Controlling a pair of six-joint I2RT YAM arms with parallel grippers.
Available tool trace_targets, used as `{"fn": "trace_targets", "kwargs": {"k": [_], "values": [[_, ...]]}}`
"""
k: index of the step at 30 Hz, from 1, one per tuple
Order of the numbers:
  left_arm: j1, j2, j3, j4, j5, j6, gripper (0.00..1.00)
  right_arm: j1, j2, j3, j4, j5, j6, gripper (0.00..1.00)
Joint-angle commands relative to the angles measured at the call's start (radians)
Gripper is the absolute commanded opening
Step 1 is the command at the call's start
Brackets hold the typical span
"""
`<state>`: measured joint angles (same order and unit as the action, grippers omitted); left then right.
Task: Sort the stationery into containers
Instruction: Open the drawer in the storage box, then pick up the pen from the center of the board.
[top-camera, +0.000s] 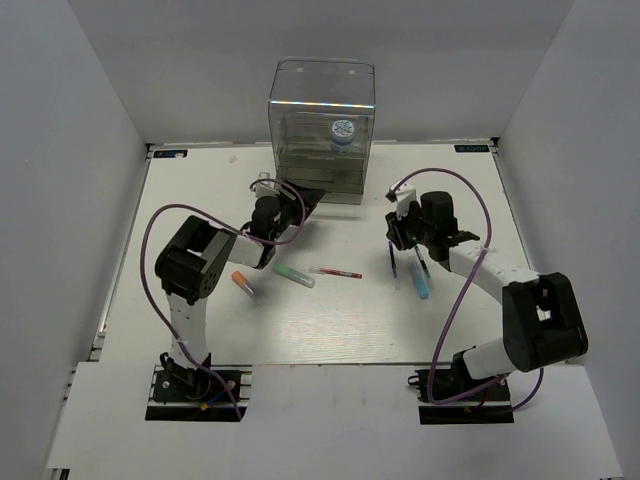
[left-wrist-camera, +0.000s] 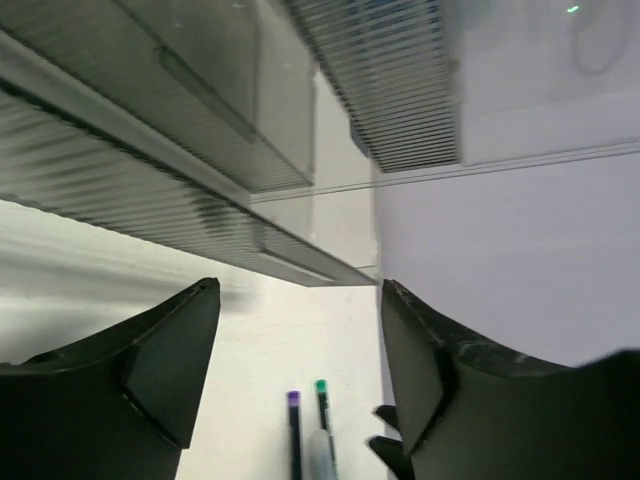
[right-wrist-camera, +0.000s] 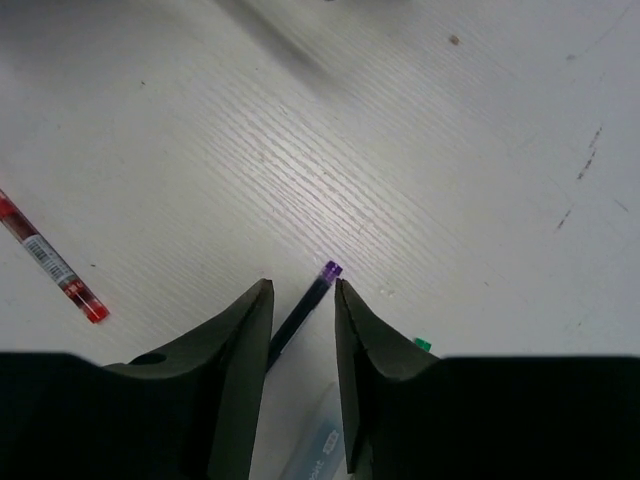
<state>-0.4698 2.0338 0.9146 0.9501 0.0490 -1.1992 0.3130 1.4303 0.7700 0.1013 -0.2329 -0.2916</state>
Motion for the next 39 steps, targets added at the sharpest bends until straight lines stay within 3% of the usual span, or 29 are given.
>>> {"fn": "trace_targets", "kwargs": {"k": [1,3,9,16,26,31,35,39], "values": [[-0.006,-0.150,-0.020,-0.039,0.003,0.018,0.76,-0.011,0.016,0.046,-0.086,0.049,0.025,0.37],[-0.006,-0.182,-0.036,-0.074,0.003,0.029,0.81,-0.012,0.030,0.052,-0.130,0.053,0.026,0.34],[-0.006,-0.328,-0.092,-0.210,0.012,0.098,0.81,-0.008,0.096,0.086,-0.213,0.061,0.026,0.34],[-0.006,-0.550,-0.120,-0.630,-0.089,0.176,0.85,-0.003,0.200,0.175,-0.270,0.072,0.038,0.43],[-0.006,-0.728,-0.138,-0.924,-0.178,0.158,0.90,-0.006,0.320,0.224,-0.336,0.101,0.063,0.45],[-0.015,-0.738,-0.103,-0.979,-0.169,0.138,0.90,-0.003,0.325,0.215,-0.348,0.086,0.049,0.27],[-0.015,-0.704,-0.065,-1.037,-0.129,0.116,0.90,-0.005,0.320,0.236,-0.397,-0.070,-0.043,0.04],[-0.015,-0.649,-0.030,-1.085,-0.077,0.116,0.90,-0.002,0.309,0.349,-0.492,-0.273,-0.217,0.00]]}}
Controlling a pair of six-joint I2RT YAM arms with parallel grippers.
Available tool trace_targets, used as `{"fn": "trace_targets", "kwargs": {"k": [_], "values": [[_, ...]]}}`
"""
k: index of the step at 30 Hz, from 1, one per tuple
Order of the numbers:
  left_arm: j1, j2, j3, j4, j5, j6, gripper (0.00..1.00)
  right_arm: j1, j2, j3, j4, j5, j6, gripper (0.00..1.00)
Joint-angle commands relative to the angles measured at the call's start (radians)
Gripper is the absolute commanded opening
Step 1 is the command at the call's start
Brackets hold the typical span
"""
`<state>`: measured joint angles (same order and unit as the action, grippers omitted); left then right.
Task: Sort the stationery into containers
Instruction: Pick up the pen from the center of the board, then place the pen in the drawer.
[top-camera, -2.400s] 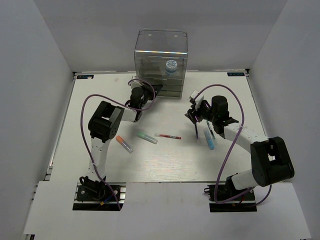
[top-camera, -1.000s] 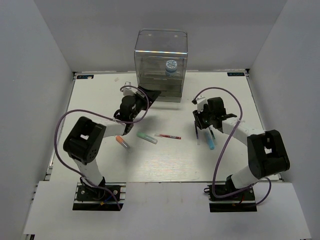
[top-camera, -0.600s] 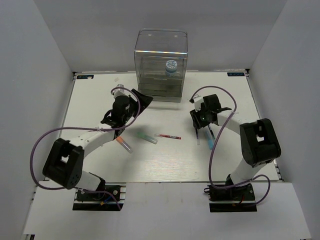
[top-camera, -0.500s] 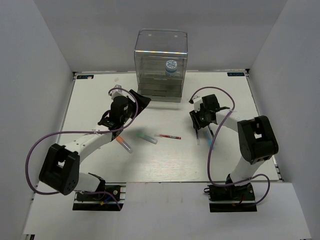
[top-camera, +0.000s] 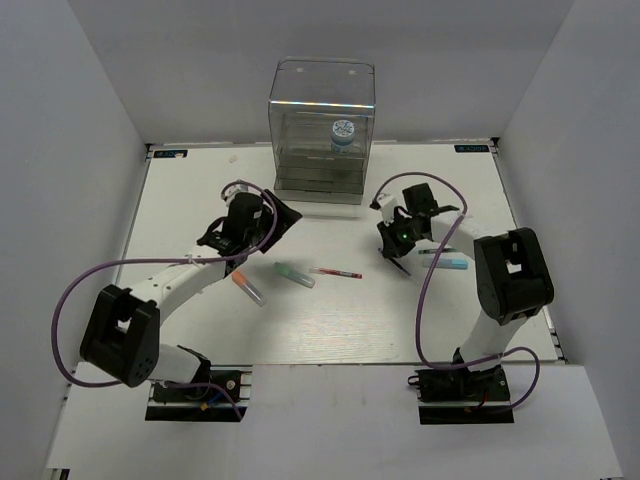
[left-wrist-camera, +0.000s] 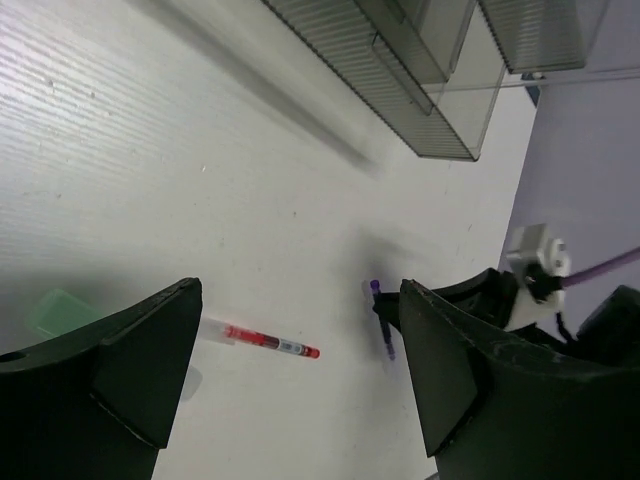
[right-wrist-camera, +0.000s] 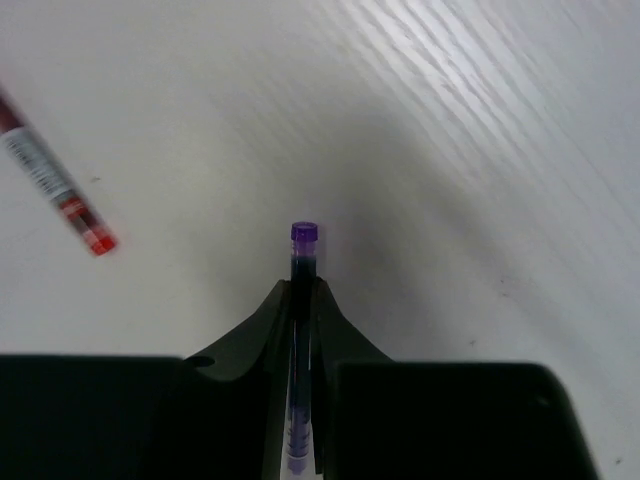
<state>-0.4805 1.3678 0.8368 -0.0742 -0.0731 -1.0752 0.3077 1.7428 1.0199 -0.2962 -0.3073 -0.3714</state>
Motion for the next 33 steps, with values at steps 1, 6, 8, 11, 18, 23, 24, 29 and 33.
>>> {"fn": "trace_targets", "kwargs": {"k": [1,6,8,11,18,23,24,29,33], "values": [[-0.004,0.028,0.057,-0.074,0.065,-0.008,0.90,0.007,-0.002,0.150,-0.110,-0.246,-0.220,0.00],[-0.024,0.096,0.105,-0.128,0.084,0.064,0.90,0.014,0.044,0.431,-0.210,-0.420,-0.378,0.00],[-0.035,0.096,0.114,-0.128,0.084,0.102,0.89,0.025,0.075,0.509,-0.215,-0.478,-0.405,0.00],[-0.044,0.083,0.114,-0.089,0.075,0.210,0.88,0.044,0.109,0.607,-0.189,-0.527,-0.409,0.00],[-0.076,0.033,0.048,0.069,0.116,0.521,0.78,0.099,0.199,0.712,-0.038,-0.598,-0.478,0.00],[-0.086,0.042,0.039,0.106,0.151,0.616,0.75,0.113,0.276,0.732,0.144,-0.598,-0.457,0.00],[-0.095,0.042,0.039,0.106,0.151,0.626,0.75,0.116,0.285,0.738,0.170,-0.595,-0.454,0.00],[-0.104,0.021,-0.008,0.172,0.150,0.669,0.73,0.119,0.363,0.856,0.184,-0.599,-0.426,0.00],[-0.115,-0.013,-0.053,0.212,0.125,0.696,0.73,0.120,0.376,0.884,0.216,-0.607,-0.385,0.00]]}}
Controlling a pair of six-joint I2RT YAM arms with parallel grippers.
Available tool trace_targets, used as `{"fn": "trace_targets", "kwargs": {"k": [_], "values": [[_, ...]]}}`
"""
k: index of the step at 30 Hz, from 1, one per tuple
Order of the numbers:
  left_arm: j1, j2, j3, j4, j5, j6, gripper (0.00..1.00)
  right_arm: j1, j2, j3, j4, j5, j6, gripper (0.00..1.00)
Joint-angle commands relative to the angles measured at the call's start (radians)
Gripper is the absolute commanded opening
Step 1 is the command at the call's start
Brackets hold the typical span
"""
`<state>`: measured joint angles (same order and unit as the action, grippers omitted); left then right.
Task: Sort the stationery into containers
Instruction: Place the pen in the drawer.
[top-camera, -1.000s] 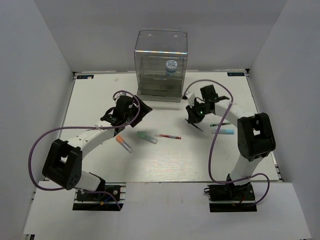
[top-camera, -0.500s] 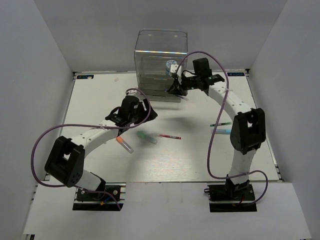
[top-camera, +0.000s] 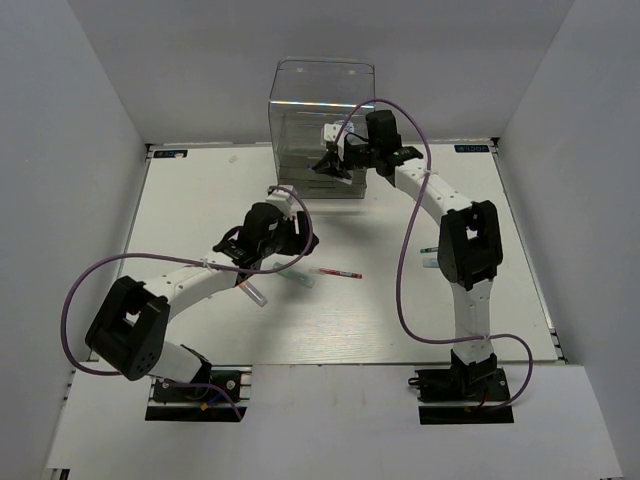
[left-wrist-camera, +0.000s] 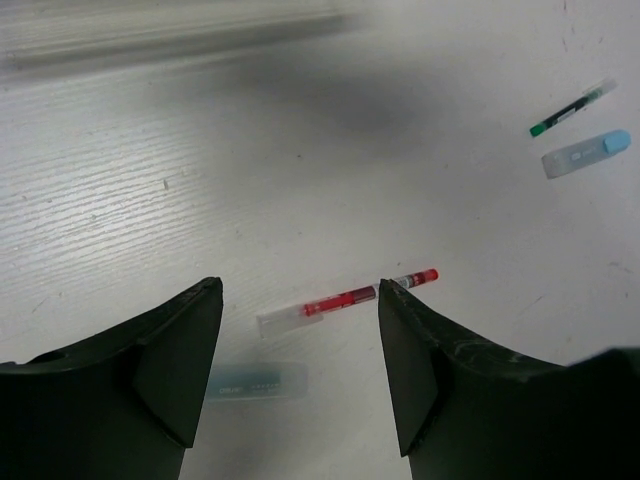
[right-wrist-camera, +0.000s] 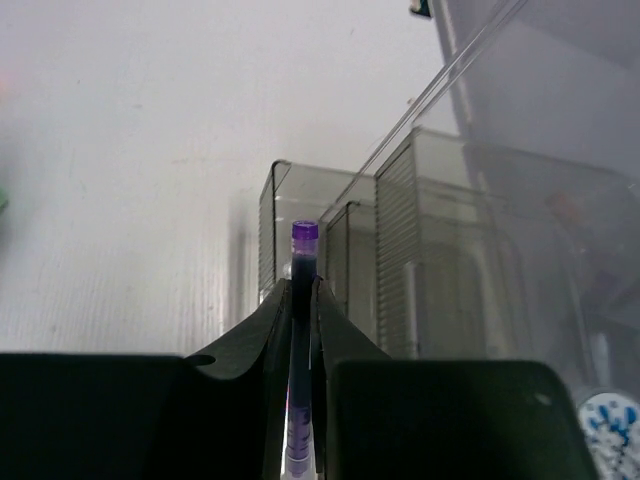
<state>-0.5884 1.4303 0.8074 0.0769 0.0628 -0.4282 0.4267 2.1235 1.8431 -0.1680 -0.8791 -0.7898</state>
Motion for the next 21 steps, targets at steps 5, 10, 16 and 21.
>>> {"fn": "trace_targets", "kwargs": {"k": [5,10,16,21], "values": [[-0.007,-0.097,-0.066,0.099,-0.011,0.059,0.72,0.009,-0.013,0.053,0.127,-0.061,0.060,0.00],[-0.016,-0.097,-0.077,0.142,0.014,0.083,0.71,0.004,0.022,0.031,0.215,-0.032,0.078,0.00],[-0.045,-0.064,-0.047,0.164,0.083,0.196,0.71,0.000,0.072,0.048,0.231,0.005,0.074,0.15],[-0.076,-0.024,-0.025,0.164,0.172,0.317,0.74,0.001,0.052,-0.004,0.196,0.012,0.024,0.38]]}}
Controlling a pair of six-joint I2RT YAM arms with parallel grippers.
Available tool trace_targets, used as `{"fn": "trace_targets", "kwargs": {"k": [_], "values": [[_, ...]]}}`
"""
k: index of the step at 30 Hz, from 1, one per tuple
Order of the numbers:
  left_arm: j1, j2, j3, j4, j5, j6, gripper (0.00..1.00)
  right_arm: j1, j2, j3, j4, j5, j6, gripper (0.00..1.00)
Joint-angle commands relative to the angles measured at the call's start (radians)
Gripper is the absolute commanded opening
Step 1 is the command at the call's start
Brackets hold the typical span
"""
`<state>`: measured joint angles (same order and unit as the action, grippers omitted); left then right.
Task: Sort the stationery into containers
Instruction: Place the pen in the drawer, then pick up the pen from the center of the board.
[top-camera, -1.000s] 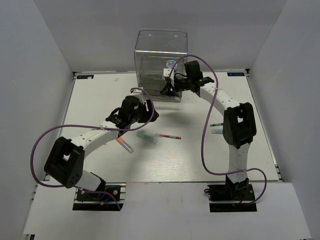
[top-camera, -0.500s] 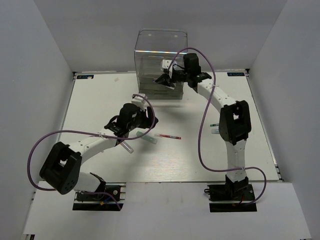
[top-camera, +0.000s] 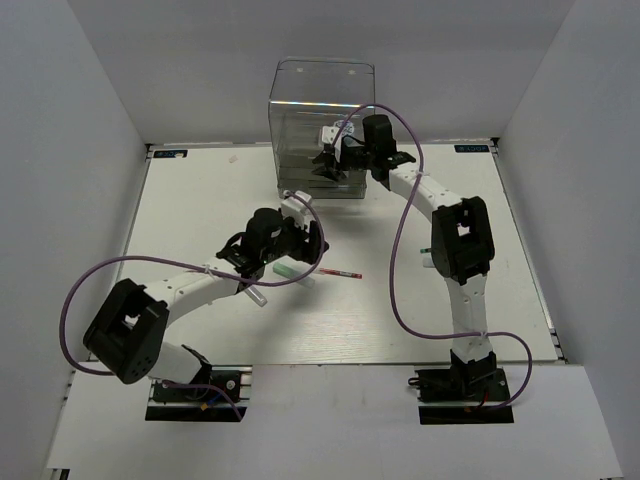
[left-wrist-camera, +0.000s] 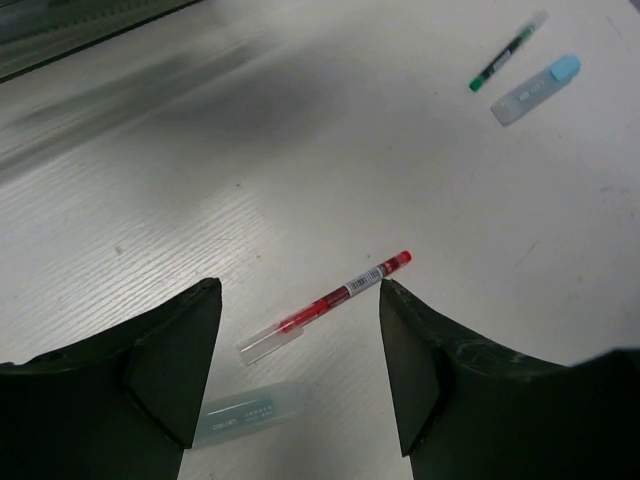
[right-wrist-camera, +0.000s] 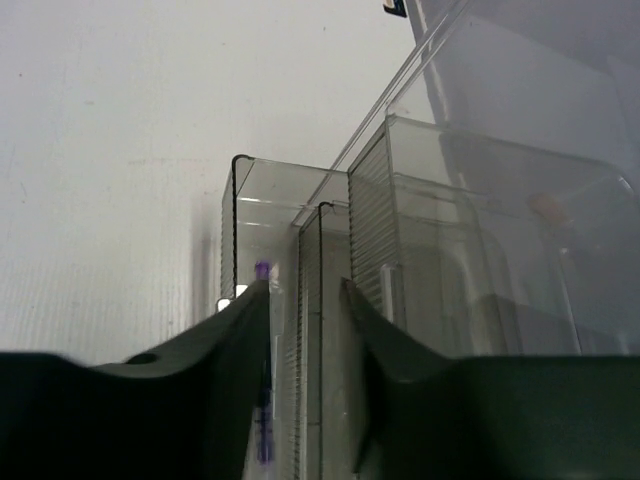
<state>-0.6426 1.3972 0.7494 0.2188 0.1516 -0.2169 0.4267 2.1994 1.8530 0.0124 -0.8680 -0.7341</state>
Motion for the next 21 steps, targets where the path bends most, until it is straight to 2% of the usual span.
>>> {"fn": "trace_targets", "kwargs": {"k": [1,6,11,15,16,21], "values": [[-0.022,0.026,0.042,0.013,0.094,0.123,0.74,-0.002,-0.026,-0.021,0.017,0.004,-0.033,0.44],[-0.061,0.111,0.105,-0.071,0.129,0.200,0.77,-0.017,-0.085,-0.064,-0.040,-0.019,-0.021,0.49],[-0.094,0.174,0.148,-0.116,0.138,0.310,0.78,-0.062,-0.229,-0.187,-0.127,-0.039,0.111,0.49],[-0.103,0.236,0.169,-0.136,0.169,0.390,0.77,-0.143,-0.354,-0.339,-0.206,-0.090,0.101,0.43],[-0.103,0.250,0.169,-0.136,0.181,0.411,0.77,-0.170,-0.372,-0.421,-0.227,-0.092,0.092,0.41],[-0.112,0.360,0.243,-0.188,0.241,0.527,0.77,-0.261,-0.522,-0.595,-0.272,-0.106,0.064,0.41]]}}
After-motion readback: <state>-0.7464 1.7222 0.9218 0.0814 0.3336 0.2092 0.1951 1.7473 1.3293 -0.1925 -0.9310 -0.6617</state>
